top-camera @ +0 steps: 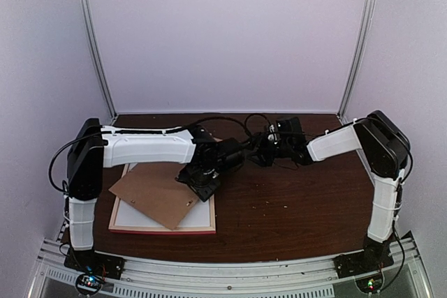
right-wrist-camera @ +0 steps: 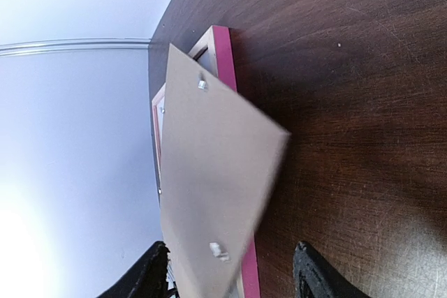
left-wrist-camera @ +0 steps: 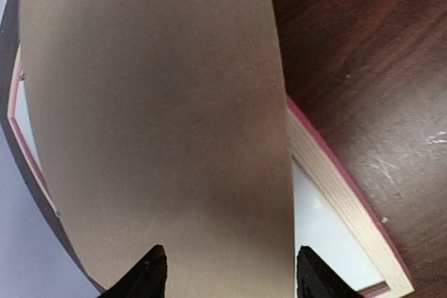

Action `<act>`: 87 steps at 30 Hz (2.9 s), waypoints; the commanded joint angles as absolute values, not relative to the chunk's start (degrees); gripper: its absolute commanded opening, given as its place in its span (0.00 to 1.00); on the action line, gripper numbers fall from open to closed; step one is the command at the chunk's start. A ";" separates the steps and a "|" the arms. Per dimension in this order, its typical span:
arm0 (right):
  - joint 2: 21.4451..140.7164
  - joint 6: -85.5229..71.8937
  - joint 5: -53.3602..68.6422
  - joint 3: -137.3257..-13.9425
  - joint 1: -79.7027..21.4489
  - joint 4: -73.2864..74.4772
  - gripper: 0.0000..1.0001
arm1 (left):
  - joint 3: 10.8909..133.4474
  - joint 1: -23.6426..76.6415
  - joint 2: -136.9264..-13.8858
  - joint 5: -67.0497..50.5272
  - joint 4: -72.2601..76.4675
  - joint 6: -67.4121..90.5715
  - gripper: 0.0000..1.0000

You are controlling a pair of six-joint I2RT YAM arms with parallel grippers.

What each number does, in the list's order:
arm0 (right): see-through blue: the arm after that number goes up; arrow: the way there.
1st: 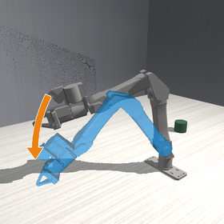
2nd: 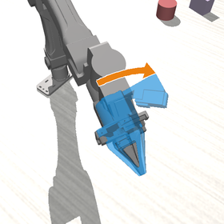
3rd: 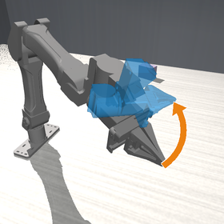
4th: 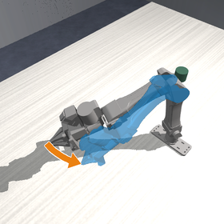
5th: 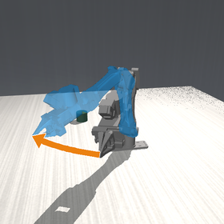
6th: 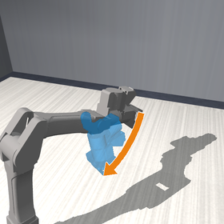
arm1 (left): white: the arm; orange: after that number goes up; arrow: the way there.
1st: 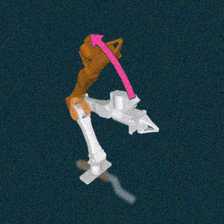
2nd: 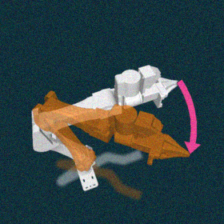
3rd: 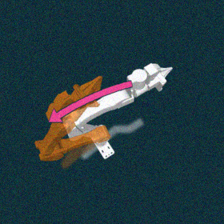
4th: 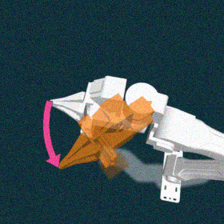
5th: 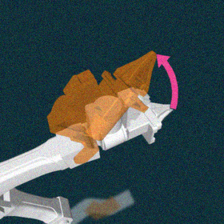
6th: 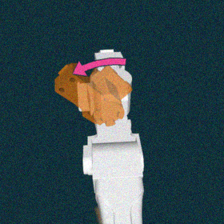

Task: Put the photo into the frame
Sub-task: Turn over the backboard, then pick up the backboard from the frame body, then move the frame body to the center of the board.

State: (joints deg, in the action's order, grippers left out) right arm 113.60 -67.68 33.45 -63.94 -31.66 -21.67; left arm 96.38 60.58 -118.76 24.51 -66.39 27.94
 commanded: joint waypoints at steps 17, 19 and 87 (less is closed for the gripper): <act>120.54 -65.02 32.70 -67.66 -37.56 -21.16 0.58 | 77.70 41.80 -94.49 4.43 -47.75 21.35 0.88; 121.29 -65.34 32.76 -67.66 -37.95 -21.92 0.56 | 76.39 37.43 -93.11 2.72 -46.50 20.56 0.88; 109.92 -55.46 48.99 -59.54 -20.19 -13.67 0.00 | 69.01 22.18 -110.14 -12.93 -17.95 39.09 0.91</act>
